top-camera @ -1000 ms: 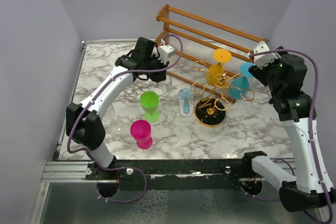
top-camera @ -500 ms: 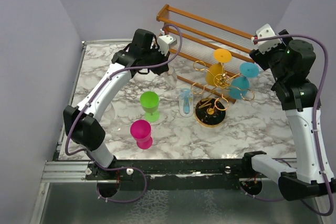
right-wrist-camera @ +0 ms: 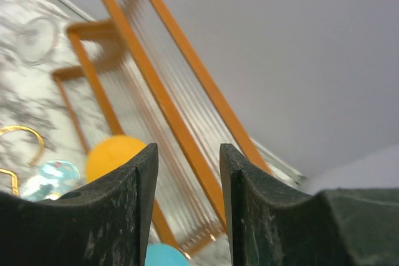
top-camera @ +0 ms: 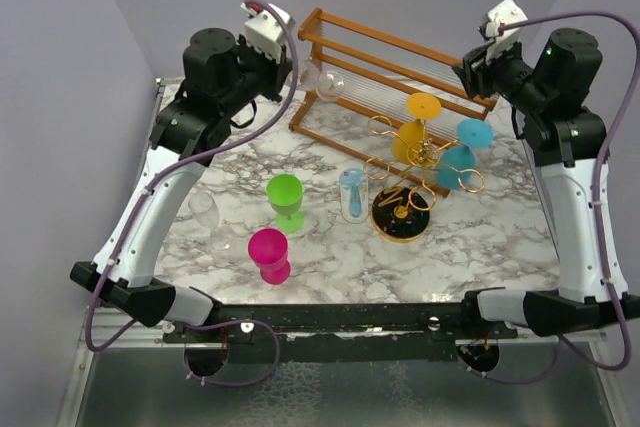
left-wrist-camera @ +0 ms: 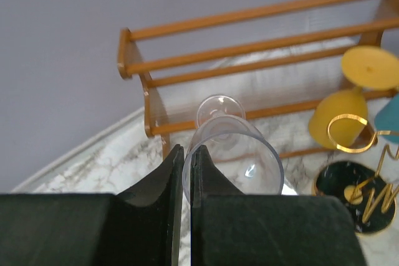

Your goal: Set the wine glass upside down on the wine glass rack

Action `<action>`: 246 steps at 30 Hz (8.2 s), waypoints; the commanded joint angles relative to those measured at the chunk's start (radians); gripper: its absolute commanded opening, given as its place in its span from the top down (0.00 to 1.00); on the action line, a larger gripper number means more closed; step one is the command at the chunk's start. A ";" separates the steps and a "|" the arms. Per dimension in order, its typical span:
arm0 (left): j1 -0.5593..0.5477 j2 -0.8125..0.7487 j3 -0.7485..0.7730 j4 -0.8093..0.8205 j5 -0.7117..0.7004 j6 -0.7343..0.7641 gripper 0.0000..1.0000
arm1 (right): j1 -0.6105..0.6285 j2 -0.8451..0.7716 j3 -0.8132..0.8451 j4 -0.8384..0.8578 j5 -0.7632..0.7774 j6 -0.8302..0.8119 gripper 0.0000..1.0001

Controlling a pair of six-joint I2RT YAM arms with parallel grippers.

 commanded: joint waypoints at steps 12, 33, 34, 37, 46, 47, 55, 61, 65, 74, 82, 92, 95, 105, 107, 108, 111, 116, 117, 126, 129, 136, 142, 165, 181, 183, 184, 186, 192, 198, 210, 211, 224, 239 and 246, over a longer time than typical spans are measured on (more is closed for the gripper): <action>0.060 -0.046 0.113 0.141 0.156 -0.235 1.00 | 0.125 0.240 0.069 0.294 -0.459 0.557 0.62; 0.061 -0.037 0.109 0.180 0.290 -0.260 1.00 | 0.163 0.255 -0.133 0.480 -0.341 0.903 0.69; 0.061 -0.038 0.109 0.181 0.293 -0.262 1.00 | 0.163 0.253 -0.139 0.486 -0.336 0.903 0.70; 0.061 -0.036 0.107 0.185 0.305 -0.266 1.00 | 0.163 0.255 -0.150 0.494 -0.345 0.911 0.73; 0.061 -0.047 0.079 0.192 0.304 -0.254 1.00 | 0.163 0.253 -0.145 0.497 -0.325 0.911 0.99; 0.061 -0.051 0.071 0.191 0.299 -0.251 0.97 | 0.163 0.251 -0.141 0.493 -0.315 0.903 0.99; 0.065 -0.102 0.017 0.148 0.250 -0.205 0.62 | 0.157 0.223 -0.092 0.455 -0.182 0.786 0.99; 0.069 -0.168 -0.022 0.065 0.137 -0.066 0.36 | 0.147 0.222 -0.034 0.445 -0.089 0.666 0.99; 0.068 -0.210 -0.032 0.003 -0.020 0.057 0.26 | 0.148 0.244 0.024 0.426 -0.063 0.476 0.99; 0.069 -0.266 -0.124 -0.045 -0.171 0.215 0.07 | 0.232 0.246 0.000 0.425 -0.013 -0.032 0.99; 0.069 -0.267 -0.151 -0.042 -0.179 0.252 0.06 | 0.307 0.250 -0.049 0.354 -0.024 -0.420 0.99; 0.070 -0.258 -0.144 -0.035 -0.177 0.235 0.06 | 0.323 0.227 -0.106 0.225 -0.013 -0.691 0.99; 0.072 -0.257 -0.146 -0.034 -0.176 0.234 0.06 | 0.323 0.212 -0.128 0.199 -0.010 -0.742 0.99; 0.073 -0.255 -0.158 -0.031 -0.160 0.236 0.06 | 0.323 0.178 -0.138 0.094 -0.010 -0.852 0.99; 0.073 -0.257 -0.162 -0.031 -0.159 0.237 0.06 | 0.323 0.173 -0.134 0.070 -0.003 -0.866 0.99; 0.073 -0.256 -0.165 -0.030 -0.157 0.237 0.06 | 0.323 0.171 -0.131 0.059 -0.001 -0.872 0.99; 0.074 -0.255 -0.172 -0.028 -0.153 0.237 0.06 | 0.323 0.163 -0.125 0.032 0.007 -0.889 0.99; 0.075 -0.254 -0.175 -0.027 -0.150 0.237 0.06 | 0.323 0.151 -0.112 -0.013 0.029 -0.920 0.99; 0.075 -0.254 -0.175 -0.026 -0.148 0.237 0.06 | 0.323 0.149 -0.111 -0.021 0.032 -0.924 0.99; 0.075 -0.252 -0.180 -0.025 -0.138 0.237 0.06 | 0.323 0.120 -0.102 -0.086 0.061 -0.946 0.98; 0.075 -0.249 -0.177 -0.024 -0.135 0.237 0.06 | 0.323 0.110 -0.100 -0.105 0.060 -0.947 0.98; 0.075 -0.247 -0.176 -0.024 -0.131 0.235 0.06 | 0.323 0.087 -0.105 -0.136 0.055 -0.949 0.98; 0.075 -0.246 -0.184 -0.022 -0.129 0.237 0.06 | 0.323 0.071 -0.110 -0.140 0.057 -0.944 0.97; 0.075 -0.235 -0.169 -0.025 -0.110 0.234 0.06 | 0.323 0.048 -0.083 -0.206 -0.048 -0.923 0.94; 0.075 -0.239 -0.176 -0.026 -0.110 0.238 0.06 | 0.323 0.055 -0.074 -0.225 -0.103 -0.931 0.92; 0.075 -0.240 -0.179 -0.026 -0.109 0.238 0.06 | 0.323 0.058 -0.070 -0.224 -0.113 -0.931 0.91; 0.074 -0.241 -0.181 -0.025 -0.109 0.239 0.06 | 0.323 0.059 -0.068 -0.226 -0.118 -0.931 0.91; 0.074 -0.242 -0.183 -0.026 -0.111 0.242 0.06 | 0.323 0.061 -0.063 -0.229 -0.128 -0.931 0.90; 0.075 -0.243 -0.186 -0.028 -0.110 0.244 0.06 | 0.323 0.072 -0.057 -0.239 -0.170 -0.935 0.88; 0.075 -0.243 -0.184 -0.029 -0.109 0.247 0.06 | 0.323 0.079 -0.058 -0.244 -0.189 -0.943 0.90; 0.075 -0.238 -0.186 -0.030 -0.100 0.247 0.06 | 0.323 0.083 -0.072 -0.245 -0.210 -0.958 0.99; 0.075 -0.238 -0.186 -0.030 -0.098 0.247 0.06 | 0.323 0.083 -0.074 -0.244 -0.214 -0.958 0.99; 0.075 -0.235 -0.181 -0.034 -0.089 0.249 0.06 | 0.323 0.108 -0.061 -0.253 -0.254 -0.998 0.98; 0.074 -0.229 -0.173 -0.037 -0.080 0.251 0.06 | 0.325 0.128 -0.090 -0.231 -0.318 -0.985 0.91; 0.075 -0.230 -0.179 -0.037 -0.080 0.252 0.06 | 0.331 0.128 -0.125 -0.218 -0.332 -0.972 0.85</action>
